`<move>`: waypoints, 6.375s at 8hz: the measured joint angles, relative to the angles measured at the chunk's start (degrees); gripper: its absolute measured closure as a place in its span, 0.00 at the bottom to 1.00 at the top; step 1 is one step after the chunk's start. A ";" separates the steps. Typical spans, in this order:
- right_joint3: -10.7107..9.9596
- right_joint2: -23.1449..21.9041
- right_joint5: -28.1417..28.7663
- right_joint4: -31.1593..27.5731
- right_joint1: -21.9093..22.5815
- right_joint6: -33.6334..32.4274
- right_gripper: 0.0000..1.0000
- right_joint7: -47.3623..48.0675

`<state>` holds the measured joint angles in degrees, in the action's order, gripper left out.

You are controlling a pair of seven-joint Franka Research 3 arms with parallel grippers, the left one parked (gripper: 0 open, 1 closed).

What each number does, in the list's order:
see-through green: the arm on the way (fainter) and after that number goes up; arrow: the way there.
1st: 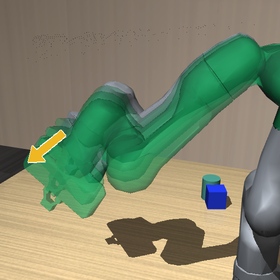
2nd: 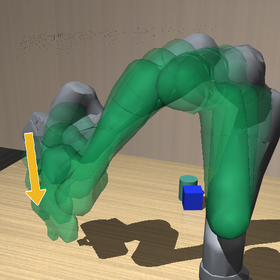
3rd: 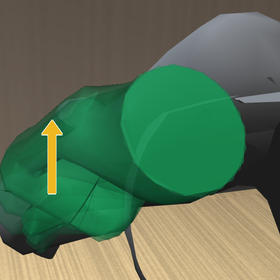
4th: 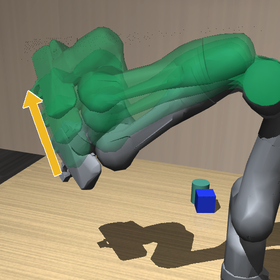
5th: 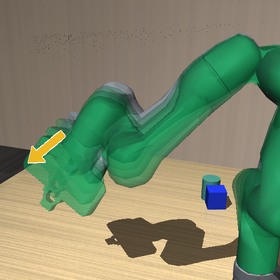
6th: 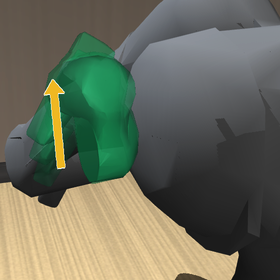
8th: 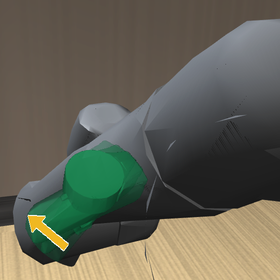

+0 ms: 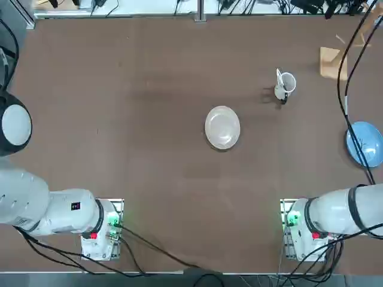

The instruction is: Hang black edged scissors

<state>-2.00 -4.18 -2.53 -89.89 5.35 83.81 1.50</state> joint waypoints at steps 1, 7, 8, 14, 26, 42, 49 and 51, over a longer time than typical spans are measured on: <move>-0.29 -0.12 0.23 0.00 0.03 0.02 0.00 0.04; 1.39 0.74 -0.17 -0.85 1.19 0.14 0.00 2.97; 3.56 1.75 -1.43 -1.24 1.35 0.13 0.00 4.37; 8.81 8.34 -12.58 -11.04 8.14 12.01 0.00 19.81; 10.13 24.13 -27.18 -20.72 9.05 32.63 0.10 46.39; 9.98 24.81 -28.53 -20.57 8.78 27.14 0.86 46.39; 10.35 23.05 -25.98 -15.35 8.80 23.38 0.87 46.02; 10.39 20.92 -21.48 -13.92 8.80 21.83 0.87 45.10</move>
<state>8.40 16.73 -24.01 -103.82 14.15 105.64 46.59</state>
